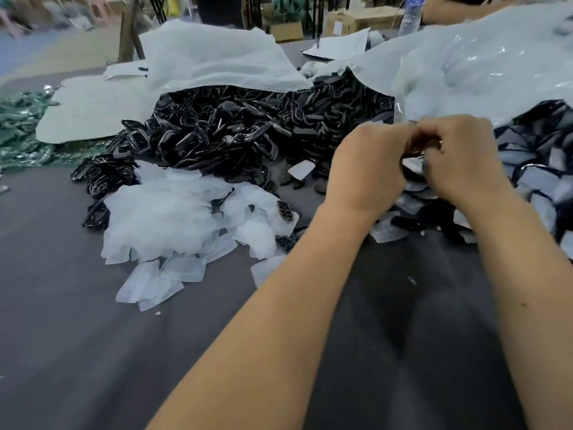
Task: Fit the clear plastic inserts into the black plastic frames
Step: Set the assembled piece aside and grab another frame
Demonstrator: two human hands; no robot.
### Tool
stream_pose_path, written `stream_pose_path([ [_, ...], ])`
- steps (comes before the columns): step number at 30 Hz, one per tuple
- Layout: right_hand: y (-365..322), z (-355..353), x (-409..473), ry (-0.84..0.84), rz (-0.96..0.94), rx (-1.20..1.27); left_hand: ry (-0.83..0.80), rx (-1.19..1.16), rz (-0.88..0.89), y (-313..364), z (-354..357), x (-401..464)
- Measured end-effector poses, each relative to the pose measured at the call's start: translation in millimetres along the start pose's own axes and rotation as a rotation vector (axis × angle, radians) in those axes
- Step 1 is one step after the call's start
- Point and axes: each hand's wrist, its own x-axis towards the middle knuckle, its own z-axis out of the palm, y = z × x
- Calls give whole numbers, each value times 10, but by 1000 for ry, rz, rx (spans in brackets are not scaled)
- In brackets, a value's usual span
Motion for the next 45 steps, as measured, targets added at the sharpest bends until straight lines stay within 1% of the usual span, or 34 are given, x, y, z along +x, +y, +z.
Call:
stream_pose_path([
  [2,90,1,-13,73,52,-53,-11,89,6,115,199,75],
  [4,164,43,7,69,78,-142,-83,200,28,131,348,121],
  [5,192,66,19,46,95,-170,-133,212,32,127,399,139],
  [7,195,120,28,14,119,-165,-194,186,26,101,421,145],
  [11,114,155,-11,55,113,-111,-232,48,2,26,292,110],
  [13,43,170,-19,84,92,-86,-209,25,-27,-30,197,83],
  [16,-24,241,-7,129,46,-84,-116,19,-129,-179,51,19],
  [19,-196,396,-50,140,-81,-24,-77,51,-193,-375,-136,-118],
  [21,-355,548,-96,65,-192,12,-67,112,-225,-541,-263,-209],
  [23,-496,702,-126,-48,-263,9,-72,224,-268,-713,-389,-303],
  [25,-607,823,-116,-122,-299,-5,-43,318,-344,-885,-511,-412],
  [27,-710,924,-87,-171,-313,-22,20,391,-429,-1028,-640,-539],
  [29,-806,1026,-34,-220,-326,-44,36,430,-475,-1141,-739,-639],
  [32,-919,1217,88,-311,-317,-101,-2,447,-450,-1226,-803,-711],
  [36,-980,1452,222,-394,-298,-216,38,440,-442,-1252,-824,-731],
  [39,-974,1576,292,-505,-295,-303,37,452,-429,-1264,-825,-744],
  [40,-971,1607,310,-518,-291,-304,40,449,-428,-1266,-826,-752],
  [42,-969,1622,327,-455,-266,-244,62,440,-430,-1258,-822,-767],
  [45,-975,1568,285,-253,-268,-163,104,399,-435,-1255,-821,-784],
])
